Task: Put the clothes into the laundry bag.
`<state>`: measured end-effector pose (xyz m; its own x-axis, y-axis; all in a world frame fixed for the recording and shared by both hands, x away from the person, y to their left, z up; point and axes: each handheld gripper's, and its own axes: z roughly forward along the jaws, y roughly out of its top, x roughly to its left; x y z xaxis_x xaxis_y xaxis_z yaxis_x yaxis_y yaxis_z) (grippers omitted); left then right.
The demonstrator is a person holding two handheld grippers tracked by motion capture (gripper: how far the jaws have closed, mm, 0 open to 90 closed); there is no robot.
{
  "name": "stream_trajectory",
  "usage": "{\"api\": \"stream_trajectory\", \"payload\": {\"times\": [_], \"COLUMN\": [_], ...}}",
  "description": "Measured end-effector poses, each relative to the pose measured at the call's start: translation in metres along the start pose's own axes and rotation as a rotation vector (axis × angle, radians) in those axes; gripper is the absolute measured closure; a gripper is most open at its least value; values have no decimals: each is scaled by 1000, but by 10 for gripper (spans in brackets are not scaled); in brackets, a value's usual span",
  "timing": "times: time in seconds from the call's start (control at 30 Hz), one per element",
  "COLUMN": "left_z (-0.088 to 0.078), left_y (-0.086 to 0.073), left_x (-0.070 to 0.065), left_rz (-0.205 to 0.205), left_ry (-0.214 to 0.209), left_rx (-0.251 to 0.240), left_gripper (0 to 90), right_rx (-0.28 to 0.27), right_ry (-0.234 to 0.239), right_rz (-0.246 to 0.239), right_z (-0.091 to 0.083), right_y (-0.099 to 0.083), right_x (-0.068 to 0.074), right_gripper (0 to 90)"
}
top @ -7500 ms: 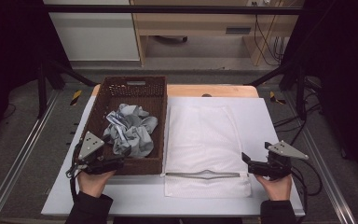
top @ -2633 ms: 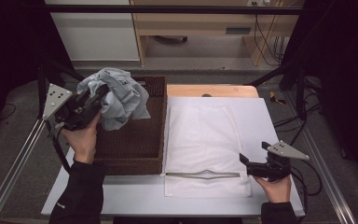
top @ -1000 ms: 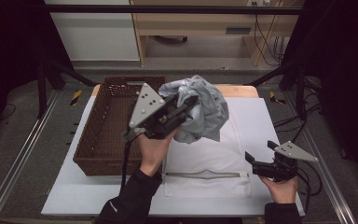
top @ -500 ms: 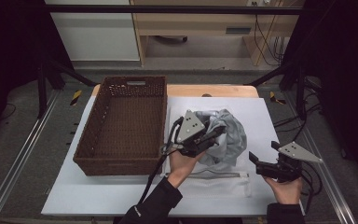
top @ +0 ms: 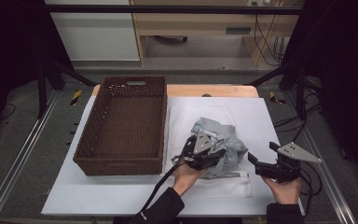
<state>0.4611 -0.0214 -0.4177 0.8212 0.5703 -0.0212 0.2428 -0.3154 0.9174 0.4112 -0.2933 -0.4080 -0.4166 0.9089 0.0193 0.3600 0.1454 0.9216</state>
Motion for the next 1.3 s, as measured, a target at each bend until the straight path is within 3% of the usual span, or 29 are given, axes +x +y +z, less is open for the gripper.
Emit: {"api": "stream_trajectory", "payload": {"times": [0.13, 0.33, 0.43, 0.63, 0.77, 0.87, 1.0, 1.07, 1.17, 1.3], "left_z": [-8, -48, -67, -91, -102, -106, -103, -98, -92, -86], "left_y": [-1, 11, 10, -25, -54, -72, -91, -95, -101, -106], "left_x": [1, -3, -5, -8, -11, -11, -5, -3, 0, 0], "left_rz": [-32, 0, 19, 47, 62, 47, 8, 34, 12, 24], "left_ry": [-4, 23, 37, 46, 36, 23, 17, 32, 5, 0], "left_rx": [22, -19, 2, 69, 127, 162, 180, 214, 229, 257], "left_gripper": [401, 299, 306, 406, 482, 533, 625, 654, 695, 751], "right_rx": [-5, -22, -26, -17, 18, 26, 48, 89, 184, 231], "right_ry": [20, 43, 64, 113, 129, 145, 151, 168, 146, 143], "right_rz": [4, 8, 15, -7, -36, -40, -36, -26, -51, -30], "right_z": [1, -1, 0, 10, 21, 30, 49, 63, 81, 92], "right_y": [1, 4, 7, 11, 14, 15, 15, 9, -4, -20], "right_x": [3, 8, 11, 29, 40, 46, 51, 53, 58, 55], "right_gripper": [94, 78, 61, 39, 32, 29, 33, 41, 52, 164]}}
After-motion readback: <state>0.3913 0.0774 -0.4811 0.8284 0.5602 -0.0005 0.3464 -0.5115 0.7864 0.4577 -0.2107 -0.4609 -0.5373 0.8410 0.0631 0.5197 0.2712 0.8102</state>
